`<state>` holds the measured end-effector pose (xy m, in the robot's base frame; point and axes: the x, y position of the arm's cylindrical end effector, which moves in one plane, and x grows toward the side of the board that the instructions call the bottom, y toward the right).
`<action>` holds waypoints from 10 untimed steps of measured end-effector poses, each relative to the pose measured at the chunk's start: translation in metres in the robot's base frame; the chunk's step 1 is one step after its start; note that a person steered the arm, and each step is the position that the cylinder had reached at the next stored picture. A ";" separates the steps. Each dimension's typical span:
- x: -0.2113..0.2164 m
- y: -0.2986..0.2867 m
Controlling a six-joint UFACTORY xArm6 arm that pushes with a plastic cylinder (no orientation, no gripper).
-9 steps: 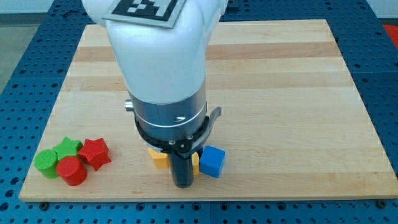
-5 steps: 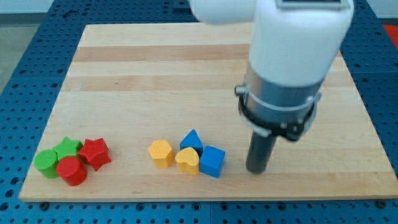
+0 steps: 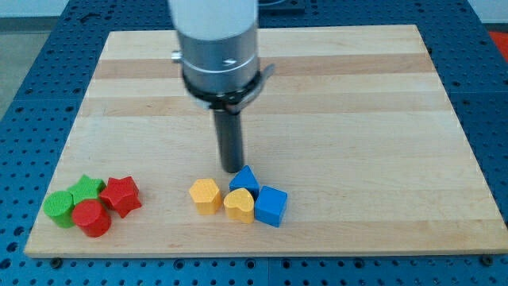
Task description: Push blue triangle along with blue cube slightly right and down
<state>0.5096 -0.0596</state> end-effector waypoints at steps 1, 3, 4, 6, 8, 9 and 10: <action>0.009 -0.015; 0.011 -0.007; 0.011 0.024; 0.011 0.070; 0.012 0.021; 0.012 0.000; 0.016 0.006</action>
<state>0.5259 -0.0539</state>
